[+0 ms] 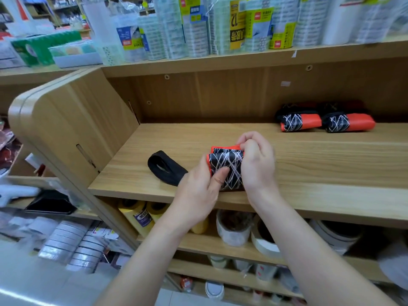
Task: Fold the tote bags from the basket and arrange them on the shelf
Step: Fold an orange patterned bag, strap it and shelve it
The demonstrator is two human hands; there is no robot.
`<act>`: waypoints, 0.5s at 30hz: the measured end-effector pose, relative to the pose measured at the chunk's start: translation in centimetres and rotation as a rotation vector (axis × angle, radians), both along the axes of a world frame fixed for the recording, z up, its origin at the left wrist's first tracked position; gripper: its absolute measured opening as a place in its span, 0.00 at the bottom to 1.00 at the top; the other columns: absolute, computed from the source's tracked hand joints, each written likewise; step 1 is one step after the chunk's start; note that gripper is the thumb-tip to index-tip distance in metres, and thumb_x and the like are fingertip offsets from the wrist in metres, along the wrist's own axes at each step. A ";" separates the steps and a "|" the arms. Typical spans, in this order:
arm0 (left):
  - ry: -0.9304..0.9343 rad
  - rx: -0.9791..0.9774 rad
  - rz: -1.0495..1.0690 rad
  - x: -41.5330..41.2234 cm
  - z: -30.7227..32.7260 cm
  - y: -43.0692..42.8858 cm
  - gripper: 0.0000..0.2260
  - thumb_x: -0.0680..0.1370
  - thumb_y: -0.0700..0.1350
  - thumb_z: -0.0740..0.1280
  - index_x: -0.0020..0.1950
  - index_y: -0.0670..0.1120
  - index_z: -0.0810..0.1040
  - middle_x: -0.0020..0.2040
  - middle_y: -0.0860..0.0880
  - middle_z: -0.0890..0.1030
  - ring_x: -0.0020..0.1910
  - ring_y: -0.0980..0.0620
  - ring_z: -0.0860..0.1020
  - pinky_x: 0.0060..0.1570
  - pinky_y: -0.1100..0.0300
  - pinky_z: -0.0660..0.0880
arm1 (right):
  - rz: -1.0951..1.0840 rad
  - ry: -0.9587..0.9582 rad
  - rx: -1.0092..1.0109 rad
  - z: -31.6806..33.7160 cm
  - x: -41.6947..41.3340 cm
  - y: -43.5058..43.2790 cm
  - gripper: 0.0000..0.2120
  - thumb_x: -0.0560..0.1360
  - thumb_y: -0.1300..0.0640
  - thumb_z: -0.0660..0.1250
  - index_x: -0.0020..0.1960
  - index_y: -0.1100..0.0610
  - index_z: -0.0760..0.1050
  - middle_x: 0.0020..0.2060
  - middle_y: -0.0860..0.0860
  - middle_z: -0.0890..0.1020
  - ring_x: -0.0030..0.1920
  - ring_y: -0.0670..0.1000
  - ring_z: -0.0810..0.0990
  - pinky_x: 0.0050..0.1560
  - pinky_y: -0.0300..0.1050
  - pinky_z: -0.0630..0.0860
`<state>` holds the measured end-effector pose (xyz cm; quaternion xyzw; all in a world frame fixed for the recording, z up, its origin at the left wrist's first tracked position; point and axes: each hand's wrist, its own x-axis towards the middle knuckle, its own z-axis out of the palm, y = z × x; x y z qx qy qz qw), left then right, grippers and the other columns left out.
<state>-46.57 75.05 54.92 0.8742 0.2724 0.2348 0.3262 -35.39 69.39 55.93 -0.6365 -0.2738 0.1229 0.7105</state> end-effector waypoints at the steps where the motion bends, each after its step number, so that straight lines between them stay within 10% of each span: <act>1: 0.005 -0.021 -0.016 0.0 0.1 -0.1 0.12 0.82 0.54 0.58 0.62 0.50 0.66 0.50 0.51 0.79 0.49 0.53 0.78 0.50 0.53 0.75 | 0.008 -0.041 -0.011 0.1 0.2 0.0 0.08 0.69 0.57 0.55 0.33 0.51 0.70 0.27 0.45 0.71 0.31 0.47 0.69 0.32 0.44 0.64; 9: -0.114 0.012 -0.025 -0.4 -0.3 -0.6 0.16 0.78 0.56 0.60 0.61 0.48 0.67 0.47 0.52 0.79 0.46 0.51 0.78 0.48 0.47 0.76 | 0.289 -0.564 -0.318 2.3 1.7 -2.5 0.17 0.74 0.42 0.53 0.42 0.49 0.77 0.42 0.47 0.77 0.45 0.45 0.75 0.48 0.44 0.71; 15: 0.064 0.435 0.022 0.2 0.1 -0.7 0.20 0.79 0.60 0.55 0.62 0.47 0.67 0.39 0.52 0.78 0.38 0.47 0.79 0.35 0.54 0.69 | 0.348 -1.086 -0.861 4.1 3.0 -4.8 0.21 0.77 0.36 0.44 0.37 0.50 0.62 0.37 0.46 0.66 0.42 0.51 0.68 0.43 0.49 0.67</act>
